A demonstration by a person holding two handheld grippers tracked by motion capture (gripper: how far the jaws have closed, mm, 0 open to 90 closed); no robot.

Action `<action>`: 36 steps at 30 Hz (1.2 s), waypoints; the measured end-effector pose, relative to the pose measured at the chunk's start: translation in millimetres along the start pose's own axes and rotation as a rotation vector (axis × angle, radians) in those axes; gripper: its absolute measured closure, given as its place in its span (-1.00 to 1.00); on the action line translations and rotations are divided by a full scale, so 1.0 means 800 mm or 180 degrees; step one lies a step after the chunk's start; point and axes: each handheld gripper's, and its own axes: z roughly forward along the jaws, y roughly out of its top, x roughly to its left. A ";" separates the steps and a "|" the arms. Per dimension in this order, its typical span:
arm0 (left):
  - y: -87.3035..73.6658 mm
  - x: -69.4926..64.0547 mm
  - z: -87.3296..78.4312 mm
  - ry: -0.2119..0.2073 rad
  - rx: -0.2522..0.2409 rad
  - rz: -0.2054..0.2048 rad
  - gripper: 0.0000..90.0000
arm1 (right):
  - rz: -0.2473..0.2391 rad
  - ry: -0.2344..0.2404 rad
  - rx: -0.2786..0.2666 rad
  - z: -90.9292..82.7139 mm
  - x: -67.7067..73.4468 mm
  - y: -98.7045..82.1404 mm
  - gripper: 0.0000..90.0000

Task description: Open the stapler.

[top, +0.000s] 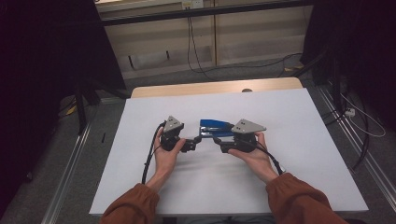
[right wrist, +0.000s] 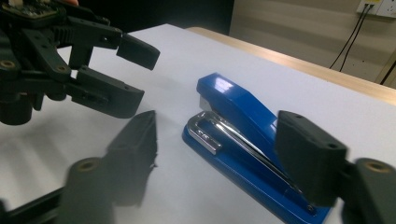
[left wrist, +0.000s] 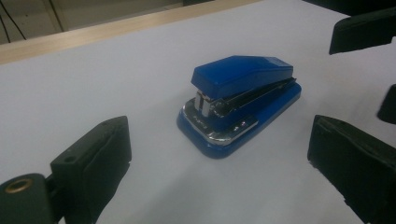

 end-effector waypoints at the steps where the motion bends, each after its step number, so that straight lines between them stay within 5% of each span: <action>1: 0.001 0.000 0.000 0.0013 -0.0031 0.0001 -0.86 | -0.0004 0.0015 0.0035 0.003 -0.001 0.001 -0.17; 9: 0.006 -0.009 -0.003 0.0066 -0.0120 0.0133 -0.89 | 0.0016 0.0097 0.0046 0.018 -0.001 0.014 0.39; 17: 0.007 -0.011 -0.004 0.0080 -0.0095 0.0130 -0.89 | 0.0090 0.0161 0.0096 0.029 -0.002 0.012 1.00; 20: 0.007 -0.011 -0.004 0.0050 -0.0073 0.0010 -0.83 | 0.0124 0.0198 0.0145 0.033 -0.002 0.012 1.00; 24: 0.013 -0.009 -0.006 0.0074 -0.0143 -0.0081 -0.50 | 0.0111 0.0211 0.0181 0.036 -0.003 0.013 1.00; 30: 0.027 -0.002 -0.001 0.0062 -0.0077 -0.0039 -0.05 | 0.0078 0.0219 0.0214 0.042 -0.009 0.018 1.00; 36: 0.051 0.005 0.009 0.0074 -0.0261 -0.0085 0.32 | 0.0025 0.0208 0.0261 0.049 -0.012 0.018 1.00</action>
